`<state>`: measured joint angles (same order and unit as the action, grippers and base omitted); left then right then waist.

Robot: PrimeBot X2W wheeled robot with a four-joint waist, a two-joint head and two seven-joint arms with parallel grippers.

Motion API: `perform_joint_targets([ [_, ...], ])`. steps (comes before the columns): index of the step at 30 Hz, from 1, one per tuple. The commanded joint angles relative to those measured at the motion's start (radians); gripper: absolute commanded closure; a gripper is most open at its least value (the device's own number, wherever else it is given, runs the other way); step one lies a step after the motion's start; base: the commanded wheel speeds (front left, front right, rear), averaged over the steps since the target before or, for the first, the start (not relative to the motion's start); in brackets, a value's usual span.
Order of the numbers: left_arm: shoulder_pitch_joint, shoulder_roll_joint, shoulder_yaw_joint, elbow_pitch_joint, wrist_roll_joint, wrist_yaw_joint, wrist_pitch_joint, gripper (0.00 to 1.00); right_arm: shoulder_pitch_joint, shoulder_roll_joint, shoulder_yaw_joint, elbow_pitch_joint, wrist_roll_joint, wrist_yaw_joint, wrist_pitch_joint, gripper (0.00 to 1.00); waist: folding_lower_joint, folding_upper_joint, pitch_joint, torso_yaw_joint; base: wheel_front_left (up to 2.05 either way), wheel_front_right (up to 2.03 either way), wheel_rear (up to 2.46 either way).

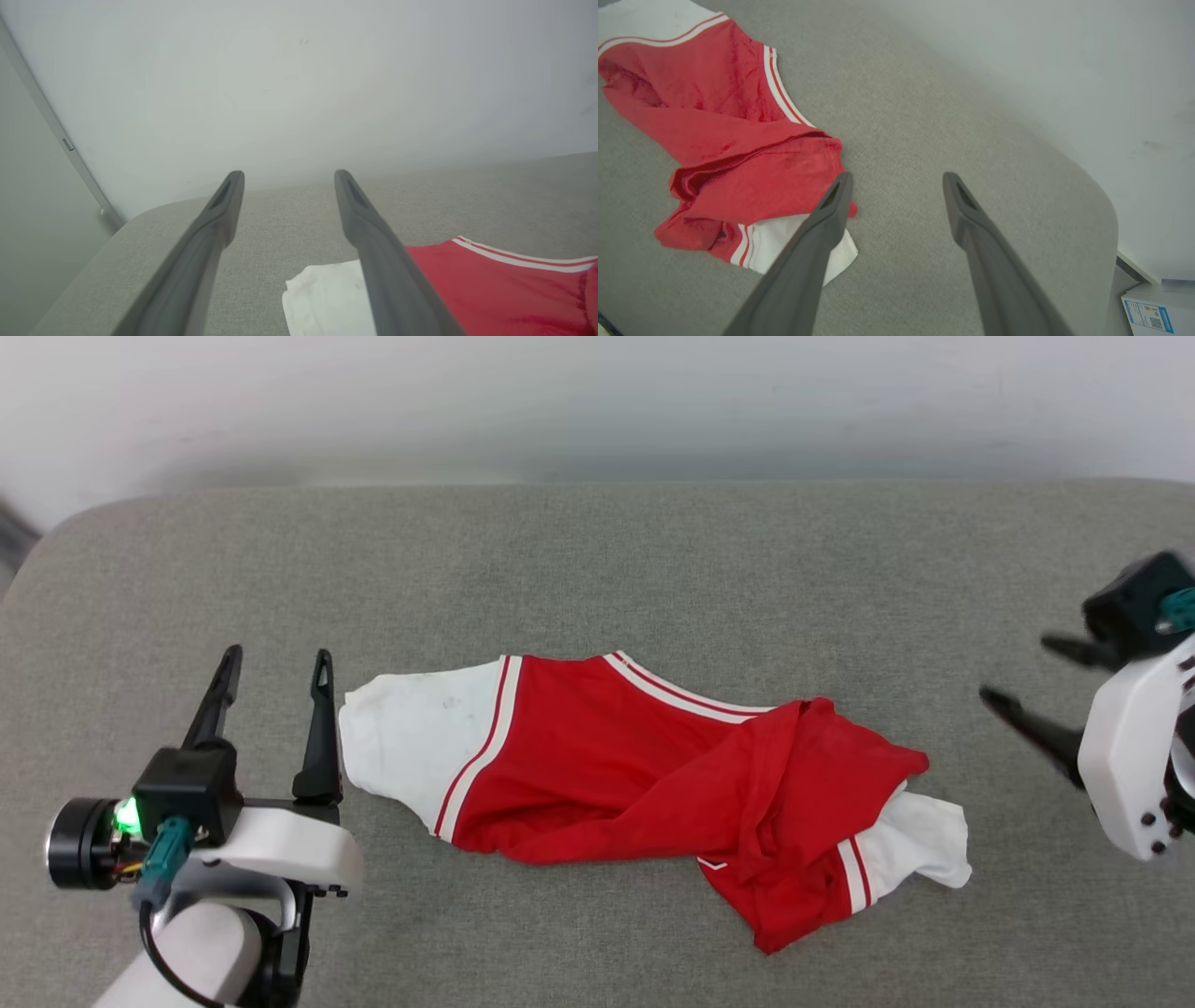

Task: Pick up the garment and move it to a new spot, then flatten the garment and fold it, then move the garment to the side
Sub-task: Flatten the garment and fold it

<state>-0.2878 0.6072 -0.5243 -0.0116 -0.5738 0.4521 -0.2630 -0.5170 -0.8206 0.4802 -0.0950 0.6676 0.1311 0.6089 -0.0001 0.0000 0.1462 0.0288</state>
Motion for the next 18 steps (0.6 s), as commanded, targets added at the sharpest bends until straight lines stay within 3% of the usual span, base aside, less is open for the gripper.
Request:
perform_joint_targets([
  [1, 0.030, -0.024, 0.033, -0.015, 0.032, -0.005, -0.002, 0.00, -0.021, -0.029, 0.034, -0.007, 0.040, -0.001, 0.062, 0.00, 0.0001, 0.0000, 0.013, 0.005, 0.00, 0.00, 0.00],
  [5, 0.090, -0.099, 0.122, -0.046, 0.112, -0.035, -0.002, 0.00, -0.057, -0.068, 0.123, 0.005, 0.126, -0.001, 0.217, 0.00, 0.0001, 0.0000, 0.047, 0.019, 0.00, 0.00, 0.00],
  [8, 0.121, -0.158, 0.171, -0.060, 0.163, -0.064, -0.002, 0.00, -0.082, -0.066, 0.189, 0.035, 0.143, -0.001, 0.274, 0.00, 0.0001, 0.0000, 0.077, 0.034, 0.00, 0.00, 0.00],
  [18, 0.120, -0.309, 0.299, -0.066, 0.291, -0.175, -0.002, 0.00, -0.133, 0.012, 0.362, 0.233, 0.159, -0.001, 0.223, 0.00, 0.0001, 0.0000, 0.174, 0.081, 0.00, 0.00, 0.00],
])
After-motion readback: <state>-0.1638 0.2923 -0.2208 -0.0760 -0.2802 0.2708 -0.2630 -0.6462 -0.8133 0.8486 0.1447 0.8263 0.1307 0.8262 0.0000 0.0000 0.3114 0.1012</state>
